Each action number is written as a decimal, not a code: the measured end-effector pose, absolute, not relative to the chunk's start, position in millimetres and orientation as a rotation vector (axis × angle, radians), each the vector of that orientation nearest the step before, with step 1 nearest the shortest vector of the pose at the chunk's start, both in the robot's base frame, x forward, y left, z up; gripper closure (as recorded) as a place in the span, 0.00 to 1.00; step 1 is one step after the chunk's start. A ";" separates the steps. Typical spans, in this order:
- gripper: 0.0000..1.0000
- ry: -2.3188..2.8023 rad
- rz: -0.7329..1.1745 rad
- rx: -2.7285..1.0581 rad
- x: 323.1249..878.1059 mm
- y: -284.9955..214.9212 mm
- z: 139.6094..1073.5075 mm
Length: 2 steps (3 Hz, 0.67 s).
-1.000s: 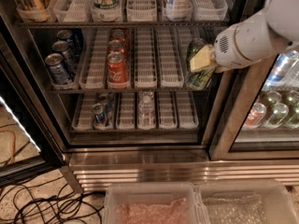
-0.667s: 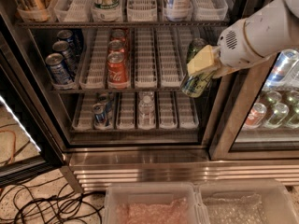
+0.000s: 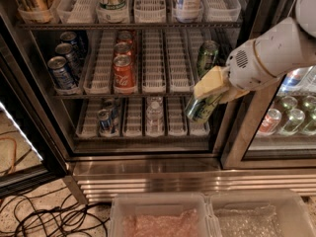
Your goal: Pick green can from middle shelf of fridge
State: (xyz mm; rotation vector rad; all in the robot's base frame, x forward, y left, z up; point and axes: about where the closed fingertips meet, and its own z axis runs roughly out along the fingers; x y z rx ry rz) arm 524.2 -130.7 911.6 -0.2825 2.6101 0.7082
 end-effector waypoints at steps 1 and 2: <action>1.00 2.684 0.911 -0.231 491.4 -109.1 887.2; 1.00 2.736 1.117 -0.201 464.7 -91.6 871.5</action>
Offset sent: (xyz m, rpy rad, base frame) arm -0.0905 0.0544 -0.0551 0.3709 0.4180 0.0858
